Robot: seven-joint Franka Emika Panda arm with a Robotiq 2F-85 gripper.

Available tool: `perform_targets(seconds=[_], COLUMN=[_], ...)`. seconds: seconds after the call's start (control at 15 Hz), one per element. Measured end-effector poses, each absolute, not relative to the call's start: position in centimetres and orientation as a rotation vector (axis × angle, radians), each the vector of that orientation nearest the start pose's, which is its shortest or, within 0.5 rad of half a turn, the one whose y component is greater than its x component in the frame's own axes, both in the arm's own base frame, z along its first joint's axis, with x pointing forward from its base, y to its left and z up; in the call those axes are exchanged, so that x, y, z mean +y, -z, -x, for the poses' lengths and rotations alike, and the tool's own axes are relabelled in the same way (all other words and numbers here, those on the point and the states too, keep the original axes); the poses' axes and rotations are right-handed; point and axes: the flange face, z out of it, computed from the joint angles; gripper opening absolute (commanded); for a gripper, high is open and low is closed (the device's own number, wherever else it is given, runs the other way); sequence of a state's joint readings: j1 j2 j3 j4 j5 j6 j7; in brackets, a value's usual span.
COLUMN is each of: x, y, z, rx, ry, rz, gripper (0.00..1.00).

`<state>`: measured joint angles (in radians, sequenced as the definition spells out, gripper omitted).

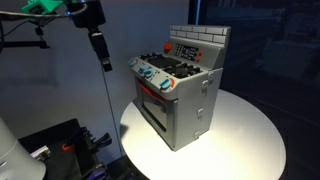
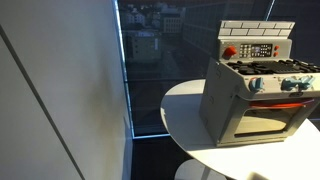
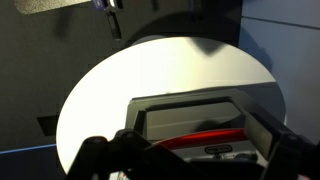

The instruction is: Press the top button on the right side of the stove

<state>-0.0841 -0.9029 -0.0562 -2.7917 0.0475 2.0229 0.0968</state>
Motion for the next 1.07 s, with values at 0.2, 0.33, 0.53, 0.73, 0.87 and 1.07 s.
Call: perform_targets(seconds=[0.2, 0.33, 0.53, 0.73, 0.87, 1.07], x=[-4.2, -4.7, -5.6, -6.6, -7.3, -8.1], y=[-47.0, -48.0, -49.6, -51.0, -51.5, -52.0], z=[-30.1, -31.0, -32.8, -35.1, -36.7, -39.4], rx=[0.378, 0.415, 0.48, 0.552, 0.584, 0.605], ry=[0.241, 0.27, 0.299, 0.312, 0.316, 0.334], rz=[3.024, 3.018, 3.007, 2.996, 2.992, 2.991], gripper=[1.0, 1.0, 1.0, 1.0, 1.0, 1.0])
